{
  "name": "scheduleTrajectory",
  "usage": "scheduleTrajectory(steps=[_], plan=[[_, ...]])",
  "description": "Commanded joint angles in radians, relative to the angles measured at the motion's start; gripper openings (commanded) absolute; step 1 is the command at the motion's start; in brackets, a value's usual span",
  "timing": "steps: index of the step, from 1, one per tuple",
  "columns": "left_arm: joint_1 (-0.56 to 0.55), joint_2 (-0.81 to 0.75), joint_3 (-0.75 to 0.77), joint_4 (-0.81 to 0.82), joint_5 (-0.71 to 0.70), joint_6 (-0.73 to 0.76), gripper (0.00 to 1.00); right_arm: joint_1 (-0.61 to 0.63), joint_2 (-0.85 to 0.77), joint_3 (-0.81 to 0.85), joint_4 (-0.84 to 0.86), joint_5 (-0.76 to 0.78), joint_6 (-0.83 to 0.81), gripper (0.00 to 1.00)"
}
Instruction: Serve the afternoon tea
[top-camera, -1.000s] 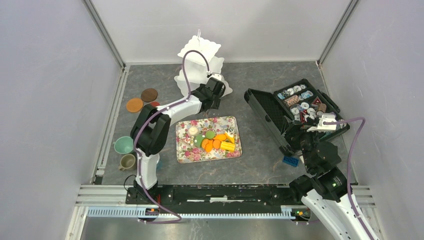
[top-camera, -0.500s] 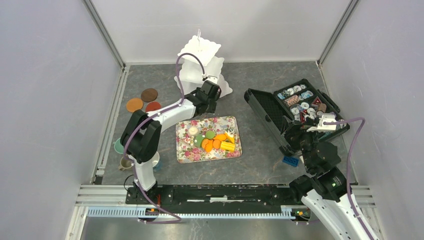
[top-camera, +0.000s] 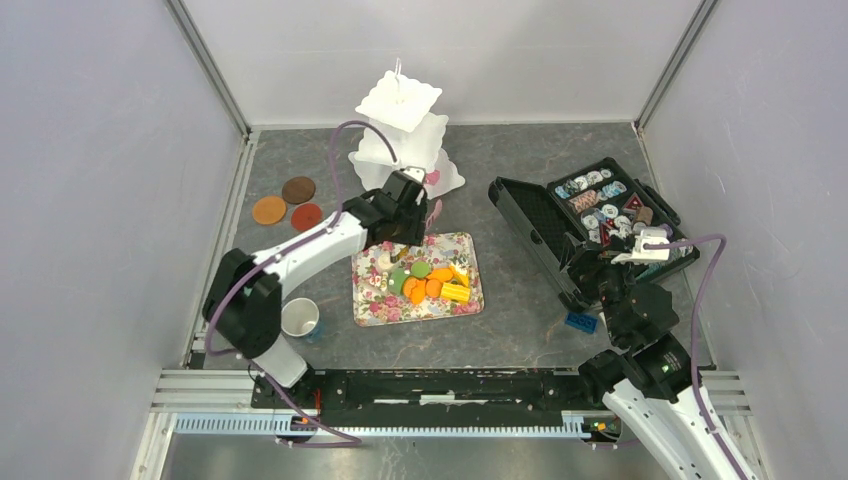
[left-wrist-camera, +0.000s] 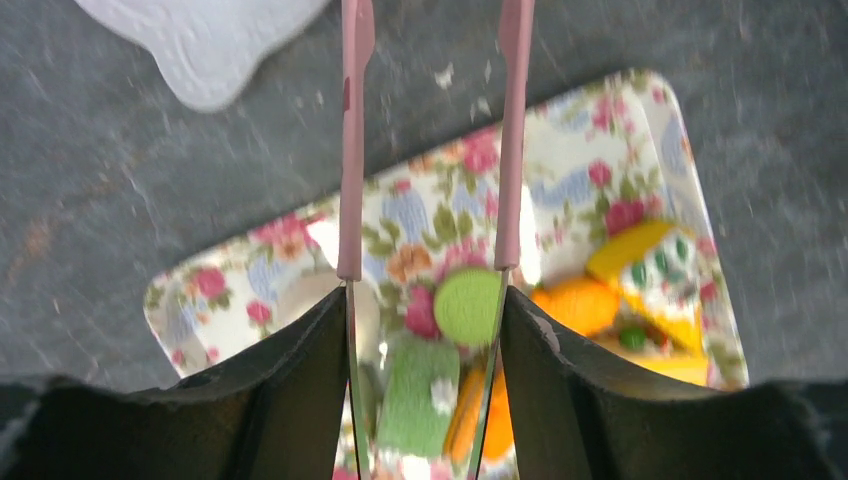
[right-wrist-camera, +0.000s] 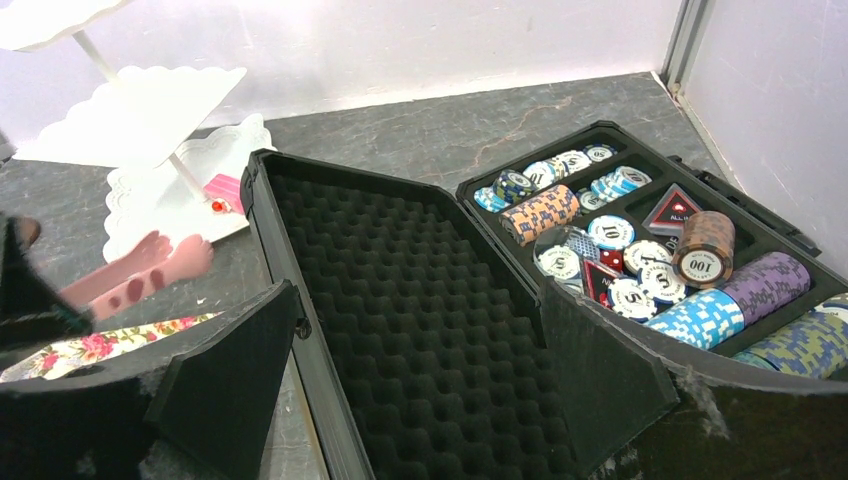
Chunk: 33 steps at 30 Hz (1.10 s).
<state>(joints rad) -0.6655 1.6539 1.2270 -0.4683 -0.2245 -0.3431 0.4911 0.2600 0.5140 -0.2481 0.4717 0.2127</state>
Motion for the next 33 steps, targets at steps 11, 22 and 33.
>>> scheduleTrajectory(steps=[11,22,33], plan=[[-0.019,-0.444,-0.099,-0.409,0.402,-0.027,0.61,0.004,0.051,0.001,0.084,-0.033,-0.009,0.98],[-0.186,-0.339,-0.038,-0.316,0.273,-0.140,0.62,0.005,0.058,0.007,0.070,-0.046,0.020,0.98],[-0.315,-0.294,-0.027,-0.289,0.157,-0.231,0.64,0.004,0.031,0.027,0.040,-0.030,0.012,0.98]])
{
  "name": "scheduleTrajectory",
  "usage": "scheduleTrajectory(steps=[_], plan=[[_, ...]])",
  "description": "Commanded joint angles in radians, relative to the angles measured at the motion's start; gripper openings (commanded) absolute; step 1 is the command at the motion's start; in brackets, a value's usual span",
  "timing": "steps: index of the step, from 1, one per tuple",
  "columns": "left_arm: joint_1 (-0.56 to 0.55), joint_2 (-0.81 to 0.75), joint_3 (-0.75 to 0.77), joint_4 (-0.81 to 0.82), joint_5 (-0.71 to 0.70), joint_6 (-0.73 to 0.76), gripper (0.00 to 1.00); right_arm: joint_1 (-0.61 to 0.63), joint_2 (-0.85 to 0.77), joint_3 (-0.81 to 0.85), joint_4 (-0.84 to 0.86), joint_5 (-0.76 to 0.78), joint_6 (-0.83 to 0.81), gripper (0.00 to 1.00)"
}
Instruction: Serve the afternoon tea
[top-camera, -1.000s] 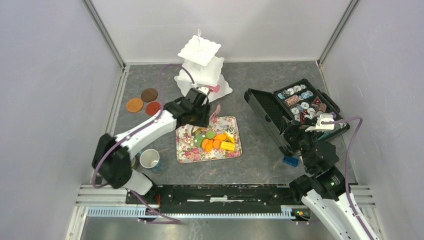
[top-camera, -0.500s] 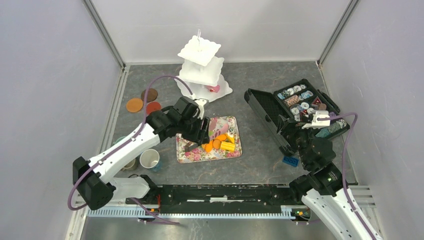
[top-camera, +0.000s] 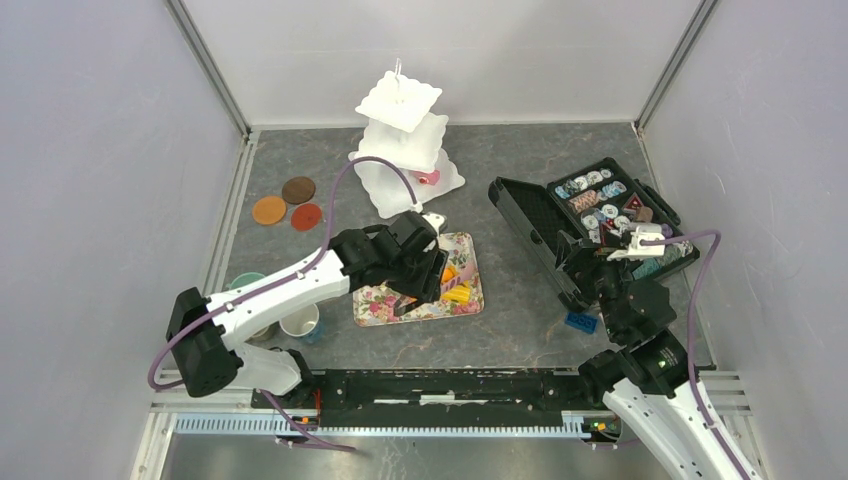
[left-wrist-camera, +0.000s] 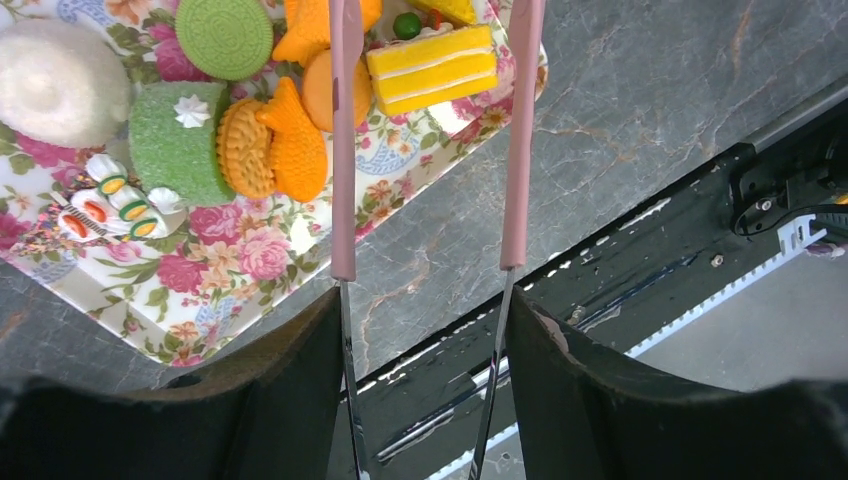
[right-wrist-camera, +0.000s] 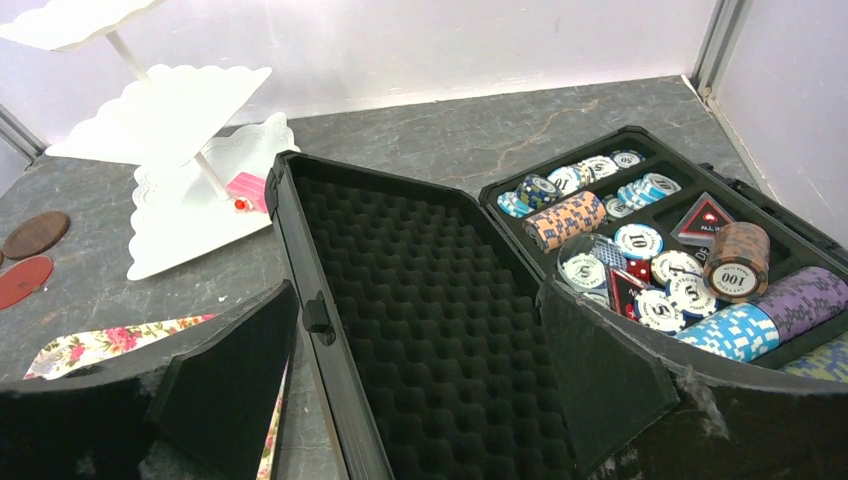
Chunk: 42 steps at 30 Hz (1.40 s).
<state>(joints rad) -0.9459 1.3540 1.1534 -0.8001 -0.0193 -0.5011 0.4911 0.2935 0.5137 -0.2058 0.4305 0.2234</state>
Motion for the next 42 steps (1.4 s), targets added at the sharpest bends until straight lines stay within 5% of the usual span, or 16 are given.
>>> scheduleTrajectory(steps=[1,42], plan=[[-0.043,0.008,0.049,0.030,-0.052,-0.074,0.64,0.005,0.001,0.030,-0.006,0.012,-0.002,0.98],[-0.142,0.082,0.019,0.001,-0.145,-0.141,0.69,0.005,-0.022,0.009,0.002,0.019,0.000,0.98]])
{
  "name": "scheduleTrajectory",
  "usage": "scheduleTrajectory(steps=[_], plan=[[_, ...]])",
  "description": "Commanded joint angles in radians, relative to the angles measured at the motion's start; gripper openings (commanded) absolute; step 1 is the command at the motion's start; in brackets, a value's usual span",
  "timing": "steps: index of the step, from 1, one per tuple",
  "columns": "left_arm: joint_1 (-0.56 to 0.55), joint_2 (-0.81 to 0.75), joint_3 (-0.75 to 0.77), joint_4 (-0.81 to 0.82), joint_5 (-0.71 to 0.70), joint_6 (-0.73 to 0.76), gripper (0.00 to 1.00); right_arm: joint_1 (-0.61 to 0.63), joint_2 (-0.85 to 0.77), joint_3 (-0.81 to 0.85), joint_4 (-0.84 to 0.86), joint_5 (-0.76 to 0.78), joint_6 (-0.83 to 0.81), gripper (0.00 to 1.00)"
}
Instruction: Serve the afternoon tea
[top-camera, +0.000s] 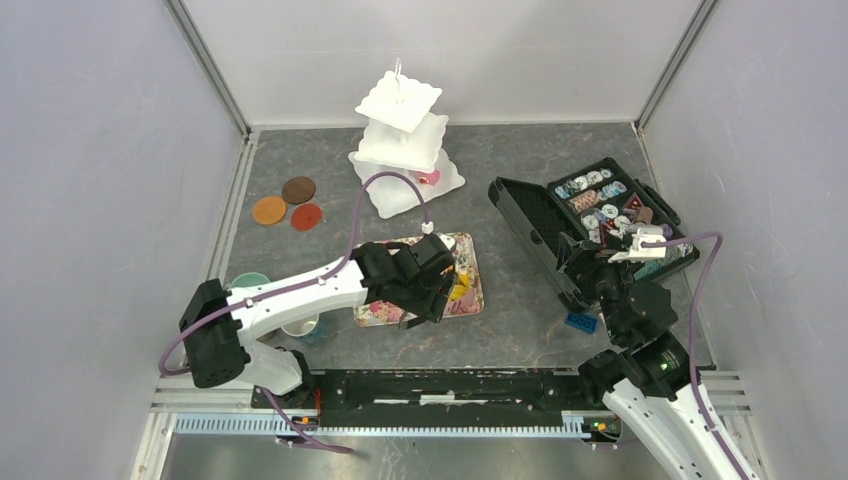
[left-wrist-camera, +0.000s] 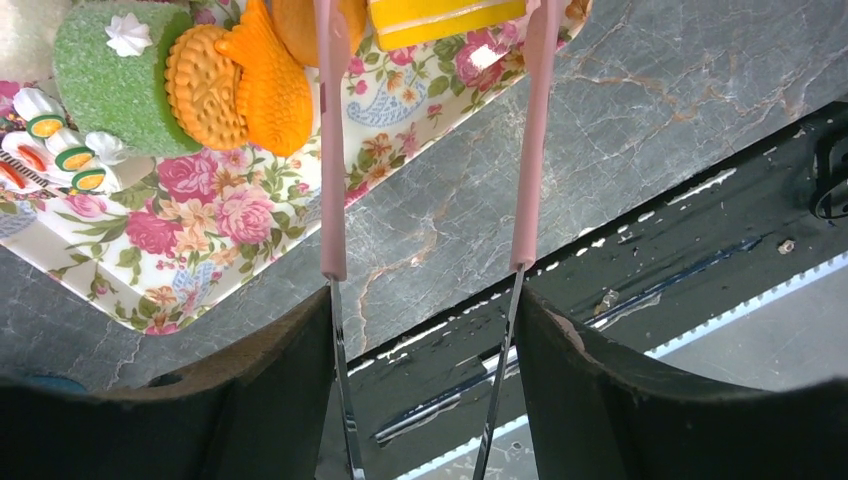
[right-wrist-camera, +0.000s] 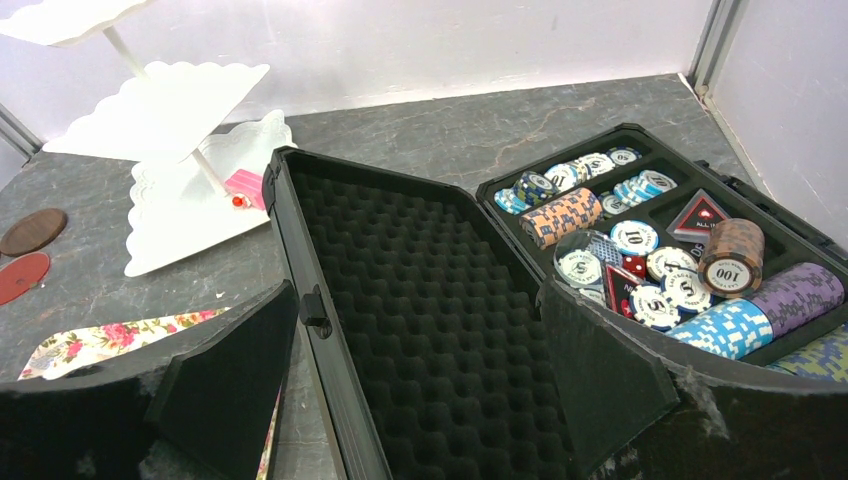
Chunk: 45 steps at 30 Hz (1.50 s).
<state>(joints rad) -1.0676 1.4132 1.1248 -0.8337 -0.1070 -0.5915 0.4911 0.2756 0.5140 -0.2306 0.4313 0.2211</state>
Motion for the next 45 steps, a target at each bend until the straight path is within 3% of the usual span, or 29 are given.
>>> scheduleTrajectory(steps=[1,17,28,36,45], plan=[[-0.024,0.033,0.056,0.027,-0.061,-0.055,0.69,0.005,-0.001,0.012,0.028,0.019,0.001,0.98],[-0.104,0.104,0.094,-0.070,-0.169,-0.096,0.59,0.005,0.015,0.007,0.042,-0.001,0.007,0.98],[-0.115,0.119,0.091,-0.070,-0.165,-0.097,0.64,0.005,0.017,0.004,0.056,-0.002,0.007,0.98],[-0.118,0.090,0.106,-0.070,-0.185,-0.078,0.51,0.005,0.020,0.007,0.052,0.003,0.009,0.98],[-0.117,0.003,0.114,-0.047,-0.239,-0.075,0.46,0.005,0.022,0.001,0.044,0.005,0.009,0.98]])
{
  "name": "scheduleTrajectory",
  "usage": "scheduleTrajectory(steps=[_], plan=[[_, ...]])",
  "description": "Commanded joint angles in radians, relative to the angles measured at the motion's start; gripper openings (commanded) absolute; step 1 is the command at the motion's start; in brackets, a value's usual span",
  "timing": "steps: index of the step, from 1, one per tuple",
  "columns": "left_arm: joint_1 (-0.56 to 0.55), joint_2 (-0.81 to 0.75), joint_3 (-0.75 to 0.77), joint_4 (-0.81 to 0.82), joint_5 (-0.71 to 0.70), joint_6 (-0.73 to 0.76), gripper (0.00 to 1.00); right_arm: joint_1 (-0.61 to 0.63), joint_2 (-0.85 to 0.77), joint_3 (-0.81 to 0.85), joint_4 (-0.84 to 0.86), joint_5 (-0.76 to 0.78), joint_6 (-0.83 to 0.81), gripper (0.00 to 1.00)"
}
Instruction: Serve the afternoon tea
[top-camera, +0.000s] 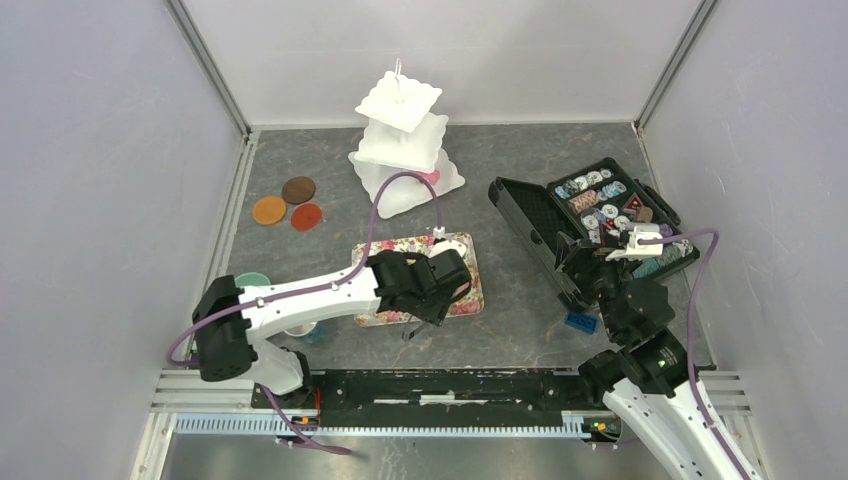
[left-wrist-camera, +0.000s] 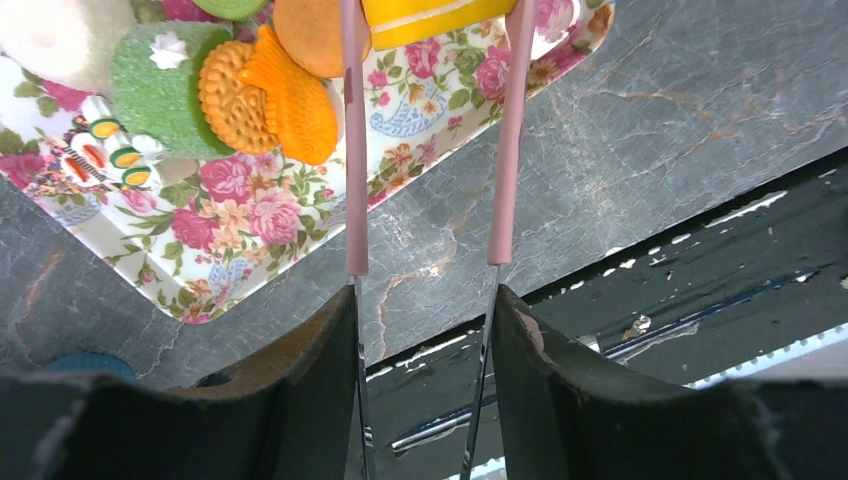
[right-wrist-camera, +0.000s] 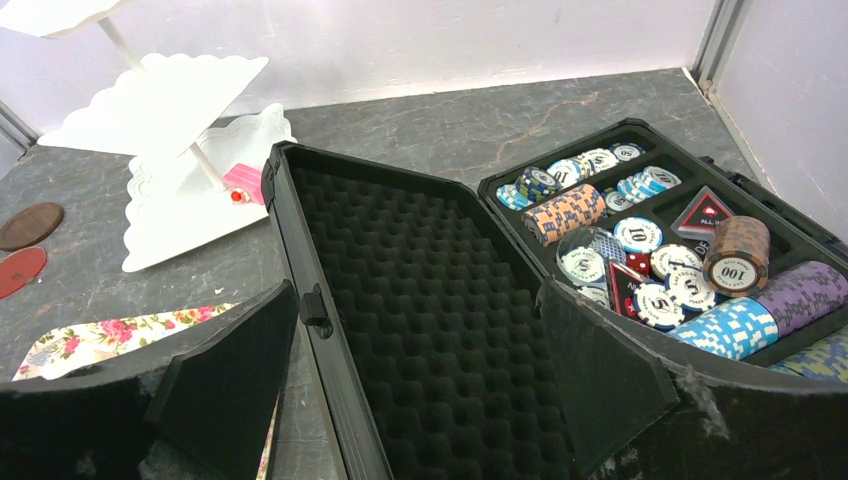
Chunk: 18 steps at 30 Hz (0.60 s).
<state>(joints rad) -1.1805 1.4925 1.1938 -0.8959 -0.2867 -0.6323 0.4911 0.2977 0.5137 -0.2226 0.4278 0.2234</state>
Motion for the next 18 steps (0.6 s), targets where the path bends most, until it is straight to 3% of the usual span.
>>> scheduleTrajectory(steps=[1,11,18], plan=[[-0.005,-0.082,0.046,0.018,-0.058,-0.031,0.45,0.005,0.003,0.008,0.032,0.010,0.004,0.98],[0.025,-0.148,0.106,-0.035,-0.121,0.022,0.45,0.005,0.015,0.037,0.022,0.018,-0.014,0.98],[0.258,-0.272,0.039,0.000,-0.031,0.100,0.46,0.004,0.022,0.040,0.035,0.018,-0.023,0.98]])
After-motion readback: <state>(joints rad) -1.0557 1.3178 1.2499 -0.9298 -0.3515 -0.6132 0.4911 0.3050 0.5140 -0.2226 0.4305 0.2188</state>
